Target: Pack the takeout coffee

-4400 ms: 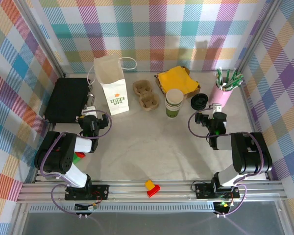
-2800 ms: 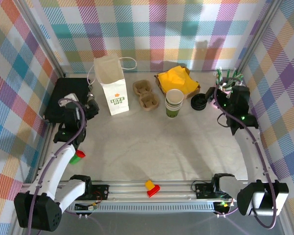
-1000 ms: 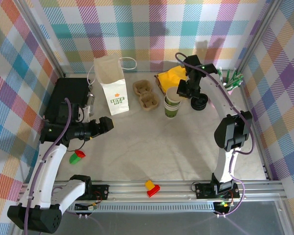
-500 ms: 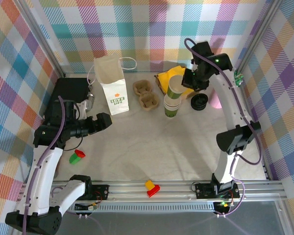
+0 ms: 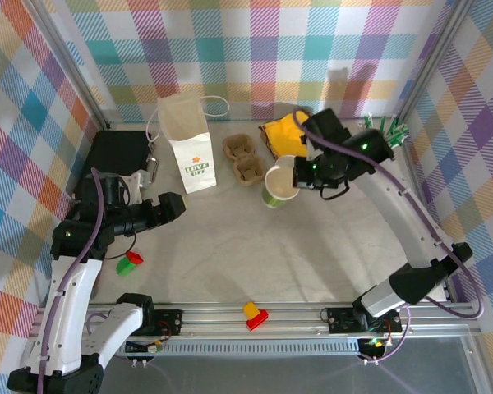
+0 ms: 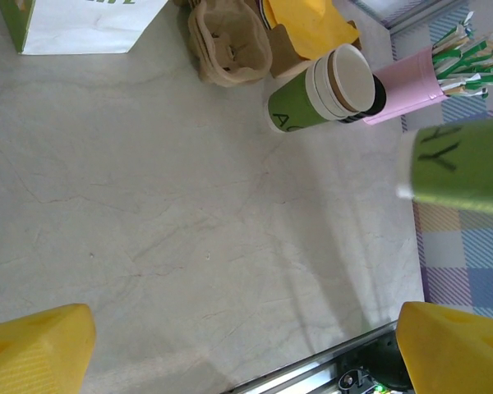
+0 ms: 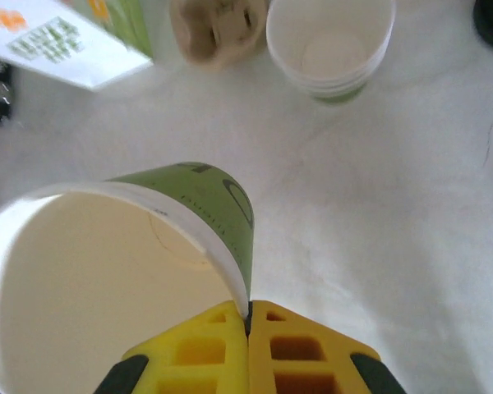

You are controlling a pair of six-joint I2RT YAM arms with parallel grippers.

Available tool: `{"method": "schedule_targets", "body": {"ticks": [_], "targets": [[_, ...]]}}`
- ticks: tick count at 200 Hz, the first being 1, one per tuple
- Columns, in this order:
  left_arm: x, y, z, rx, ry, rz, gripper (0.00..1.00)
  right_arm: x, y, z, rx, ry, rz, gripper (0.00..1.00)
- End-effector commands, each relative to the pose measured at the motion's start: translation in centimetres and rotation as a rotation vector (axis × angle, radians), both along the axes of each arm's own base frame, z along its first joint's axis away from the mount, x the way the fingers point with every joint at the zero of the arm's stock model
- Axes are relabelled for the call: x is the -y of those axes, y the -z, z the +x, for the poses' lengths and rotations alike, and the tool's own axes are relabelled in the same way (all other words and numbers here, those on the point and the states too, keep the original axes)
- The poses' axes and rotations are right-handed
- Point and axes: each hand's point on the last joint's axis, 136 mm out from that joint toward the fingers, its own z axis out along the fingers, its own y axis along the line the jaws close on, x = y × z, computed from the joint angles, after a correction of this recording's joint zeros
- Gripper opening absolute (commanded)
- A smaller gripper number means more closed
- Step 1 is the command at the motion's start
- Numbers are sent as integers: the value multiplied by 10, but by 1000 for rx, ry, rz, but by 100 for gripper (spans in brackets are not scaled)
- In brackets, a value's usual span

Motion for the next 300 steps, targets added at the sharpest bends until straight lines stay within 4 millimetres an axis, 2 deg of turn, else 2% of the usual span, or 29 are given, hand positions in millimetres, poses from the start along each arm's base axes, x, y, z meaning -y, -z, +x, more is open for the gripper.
{"method": "schedule_targets", "body": {"ticks": [1,49,128,179,199,239,256,280,300], "targets": [[3,4,-2,-14,-7,-33,93,-20,24,-4,13,-3,27,0],[0,11,-3,-16,-42,-36,93,-34,96,-19,6,-8,1,0],[-4,22,-2,-45,-76,-28,92,-31,156,-22,-66,4,-117,1],[-6,22,-1,-41,-81,-16,92,-34,172,-24,-116,5,-140,2],[-6,23,0,-48,-83,-17,91,-34,177,-25,-136,18,-144,6],[-5,11,-1,-33,-82,-24,91,-36,179,-25,-154,28,-143,7],[-6,5,-1,-22,-83,-23,91,-36,180,-25,-162,27,-152,13],[-4,-1,-1,-19,-84,-39,91,-35,177,-24,-164,29,-166,27],[-3,-9,-1,-2,-82,-54,91,-35,167,-21,-145,27,-167,31]]}}
